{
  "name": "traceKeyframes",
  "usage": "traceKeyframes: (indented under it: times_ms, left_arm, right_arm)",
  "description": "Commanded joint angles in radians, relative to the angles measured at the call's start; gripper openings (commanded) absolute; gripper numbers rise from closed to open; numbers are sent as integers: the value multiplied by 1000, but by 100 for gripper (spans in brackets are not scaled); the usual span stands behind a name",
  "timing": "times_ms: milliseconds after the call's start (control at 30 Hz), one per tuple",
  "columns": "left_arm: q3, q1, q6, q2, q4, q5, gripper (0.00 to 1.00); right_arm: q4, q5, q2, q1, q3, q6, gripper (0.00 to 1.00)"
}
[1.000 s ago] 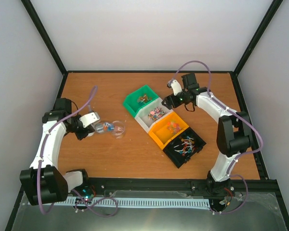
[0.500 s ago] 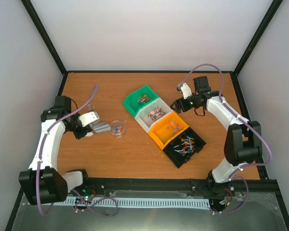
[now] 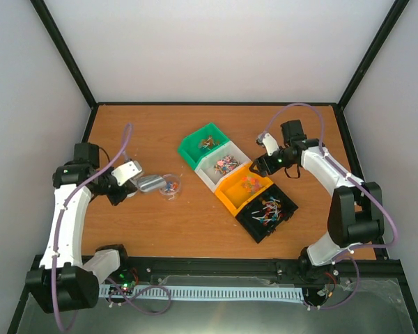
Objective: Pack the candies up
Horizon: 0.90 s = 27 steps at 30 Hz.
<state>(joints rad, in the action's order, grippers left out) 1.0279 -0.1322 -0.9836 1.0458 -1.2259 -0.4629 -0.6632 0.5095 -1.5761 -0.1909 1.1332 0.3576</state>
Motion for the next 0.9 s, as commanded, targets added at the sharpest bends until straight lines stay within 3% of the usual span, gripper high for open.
traceKeyframes:
  times_ms: [0, 200, 500, 667, 867]
  left_arm:
    - [83, 5, 109, -24, -16, -91, 1]
    - [192, 61, 289, 49, 24, -96, 1]
    - [296, 444, 525, 219, 180, 118, 1]
    - [489, 616, 587, 458, 98, 280, 1]
    - [794, 706, 636, 747, -95, 407, 1]
  right_arm:
    - [-46, 13, 13, 8, -13, 29, 73]
    - [-41, 24, -26, 8, -21, 10, 65]
    - [9, -93, -44, -29, -58, 9, 58]
    - [53, -191, -60, -91, -80, 18, 53]
    - [65, -187, -68, -127, -72, 3, 44]
